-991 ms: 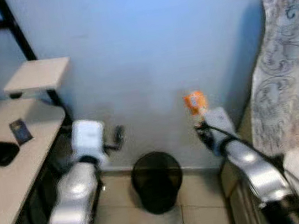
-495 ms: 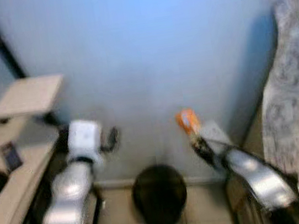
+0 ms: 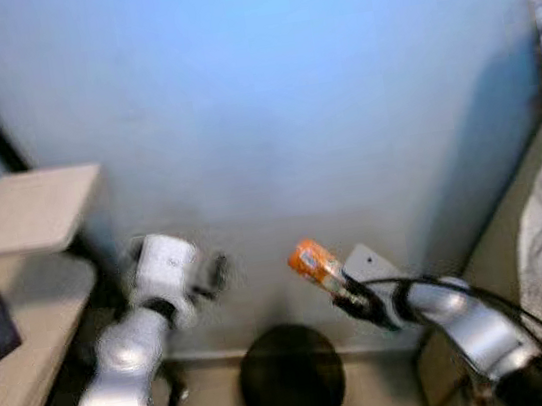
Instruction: Clean up the room
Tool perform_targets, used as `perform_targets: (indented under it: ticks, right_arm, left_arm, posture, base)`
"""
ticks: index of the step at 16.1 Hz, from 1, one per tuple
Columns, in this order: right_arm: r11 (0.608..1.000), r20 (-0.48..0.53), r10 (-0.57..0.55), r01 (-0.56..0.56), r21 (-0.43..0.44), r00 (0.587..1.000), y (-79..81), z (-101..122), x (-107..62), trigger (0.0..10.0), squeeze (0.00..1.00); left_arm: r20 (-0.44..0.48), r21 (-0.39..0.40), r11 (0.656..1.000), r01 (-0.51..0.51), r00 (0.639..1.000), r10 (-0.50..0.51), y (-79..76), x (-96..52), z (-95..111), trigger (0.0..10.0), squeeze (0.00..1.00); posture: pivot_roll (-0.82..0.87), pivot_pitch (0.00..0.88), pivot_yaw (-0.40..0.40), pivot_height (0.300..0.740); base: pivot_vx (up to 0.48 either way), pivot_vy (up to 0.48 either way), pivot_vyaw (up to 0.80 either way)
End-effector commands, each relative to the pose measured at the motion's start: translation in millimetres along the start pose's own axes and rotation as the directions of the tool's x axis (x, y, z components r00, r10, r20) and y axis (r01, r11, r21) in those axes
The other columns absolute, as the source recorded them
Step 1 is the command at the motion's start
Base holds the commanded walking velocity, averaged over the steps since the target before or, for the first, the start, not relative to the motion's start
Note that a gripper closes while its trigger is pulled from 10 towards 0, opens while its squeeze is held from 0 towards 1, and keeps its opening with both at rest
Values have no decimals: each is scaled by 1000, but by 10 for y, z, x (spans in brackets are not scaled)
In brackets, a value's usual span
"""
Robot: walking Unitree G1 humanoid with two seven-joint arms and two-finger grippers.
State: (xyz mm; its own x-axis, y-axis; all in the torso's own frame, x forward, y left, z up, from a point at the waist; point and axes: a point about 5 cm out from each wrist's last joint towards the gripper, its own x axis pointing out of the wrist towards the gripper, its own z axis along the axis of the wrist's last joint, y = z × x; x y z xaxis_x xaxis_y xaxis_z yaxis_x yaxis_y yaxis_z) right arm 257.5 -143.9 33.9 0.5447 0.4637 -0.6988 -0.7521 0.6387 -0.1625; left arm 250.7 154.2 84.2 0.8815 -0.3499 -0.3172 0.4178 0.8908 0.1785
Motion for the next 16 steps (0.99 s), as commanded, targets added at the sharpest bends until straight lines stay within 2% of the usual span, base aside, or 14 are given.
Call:
perform_targets:
  ticks: [1, 2, 4, 5, 6, 9, 11, 13, 15, 16]
  right_arm:
    - [998, 36, 34, -32, -51, 999, 22, 125, 36, 10000, 0]
    - [989, 5, 37, -36, -143, 999, 17, 141, 130, 10000, 0]
    - [986, 1, 33, -32, -163, 999, 34, 170, 240, 10000, 0]
    - [985, 0, 25, -25, -168, 1000, 91, 179, 366, 10000, 0]
    - [985, -1, 26, -26, -169, 1000, 101, 176, 385, 10000, 0]
    - [990, -7, 14, -15, -142, 1000, 187, 198, 556, 10000, 0]
    - [990, -8, -19, 17, -140, 1000, 221, 287, 675, 10000, 0]
    - [990, -7, -22, 21, -142, 1000, 239, 311, 700, 10000, 0]
    - [987, -36, -9, 3, -158, 999, 295, 284, 732, 10000, 0]
    - [990, -42, -6, 0, -144, 999, 300, 268, 742, 10000, 1000]
  left_arm:
    - [-6, 35, 999, 13, 1000, -13, 44, -30, -22, 10000, 0]
    - [-53, 114, 989, 99, 994, -93, 44, -68, -74, 10000, 0]
    - [-110, 162, 967, 195, 978, -179, 42, -129, -123, 10000, 0]
    - [-176, 193, 943, 271, 955, -238, 63, -161, -160, 10000, 0]
    - [-183, 193, 939, 284, 951, -250, 66, -164, -165, 10000, 0]
    - [-241, 202, 894, 401, 905, -352, 98, -197, -174, 10000, 0]
    - [-293, 203, 851, 485, 859, -420, 90, -190, -188, 10000, 0]
    - [-300, 192, 848, 495, 852, -430, 93, -187, -215, 10000, 0]
    - [-334, 179, 844, 506, 838, -432, 114, -155, -375, 10000, 0]
    - [-347, 177, 843, 507, 834, -429, 123, -120, -443, 10000, 0]
  posture:
    - [54, 0, 6, 740]
    - [60, 0, 1, 740]
    - [63, 0, -2, 740]
    - [71, 0, -9, 740]
    - [71, 0, -9, 740]
    - [73, 0, -6, 740]
    - [76, 0, 0, 740]
    - [78, 0, 0, 740]
    - [82, 0, 1, 740]
    - [82, 0, 1, 740]
  base:
    - [0, 0, 0]
    - [0, 0, 0]
    - [0, 0, 0]
    - [0, 0, 0]
    - [0, 0, 0]
    - [0, 0, 0]
    - [0, 0, 0]
    - [0, 0, 0]
    - [0, 0, 0]
    - [0, 0, 0]
